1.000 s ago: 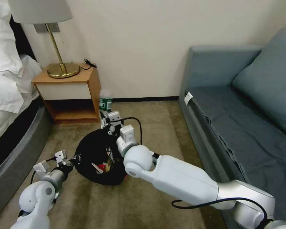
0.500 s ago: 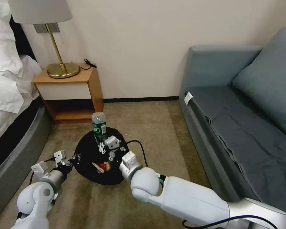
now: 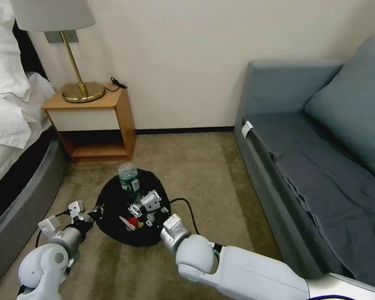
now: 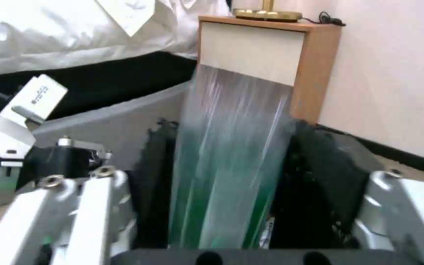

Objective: Pick up the trash bin, then pick up the garbage on the floor and place it into the trash bin.

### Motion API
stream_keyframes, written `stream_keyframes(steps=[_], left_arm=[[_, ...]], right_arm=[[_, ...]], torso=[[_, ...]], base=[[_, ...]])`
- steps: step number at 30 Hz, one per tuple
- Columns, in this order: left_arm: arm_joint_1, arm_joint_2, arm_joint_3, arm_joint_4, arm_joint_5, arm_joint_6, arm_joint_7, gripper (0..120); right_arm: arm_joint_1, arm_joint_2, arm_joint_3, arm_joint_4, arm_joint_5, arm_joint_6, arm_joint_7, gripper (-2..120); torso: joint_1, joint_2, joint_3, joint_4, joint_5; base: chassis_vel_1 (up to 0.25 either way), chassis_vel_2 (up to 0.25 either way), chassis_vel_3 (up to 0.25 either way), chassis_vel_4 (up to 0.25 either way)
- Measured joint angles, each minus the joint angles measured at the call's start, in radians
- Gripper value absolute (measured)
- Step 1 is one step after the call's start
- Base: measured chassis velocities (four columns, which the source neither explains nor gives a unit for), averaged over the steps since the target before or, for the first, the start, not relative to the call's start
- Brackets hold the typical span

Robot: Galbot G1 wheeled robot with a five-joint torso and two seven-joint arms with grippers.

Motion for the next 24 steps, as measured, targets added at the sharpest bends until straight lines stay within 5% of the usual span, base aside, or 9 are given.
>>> stream_keyframes(steps=[10, 24], left_arm=[[0.013, -0.005, -0.001, -0.016, 0.001, 0.0, -0.011, 4], [0.033, -0.009, -0.02, 0.027, 0.104, -0.028, 0.004, 4]], right_arm=[[-0.021, -0.023, 0.064, 0.019, -0.049, 0.008, -0.015, 99], [-0.176, -0.147, 0.317, 0.085, -0.107, 0.038, -0.071, 100]], torso=[[0.0, 0.0, 0.0, 0.0, 0.0], [0.0, 0.0, 0.0, -0.0001, 0.0002]], base=[[0.0, 0.0, 0.0, 0.0], [0.0, 0.0, 0.0, 0.0]])
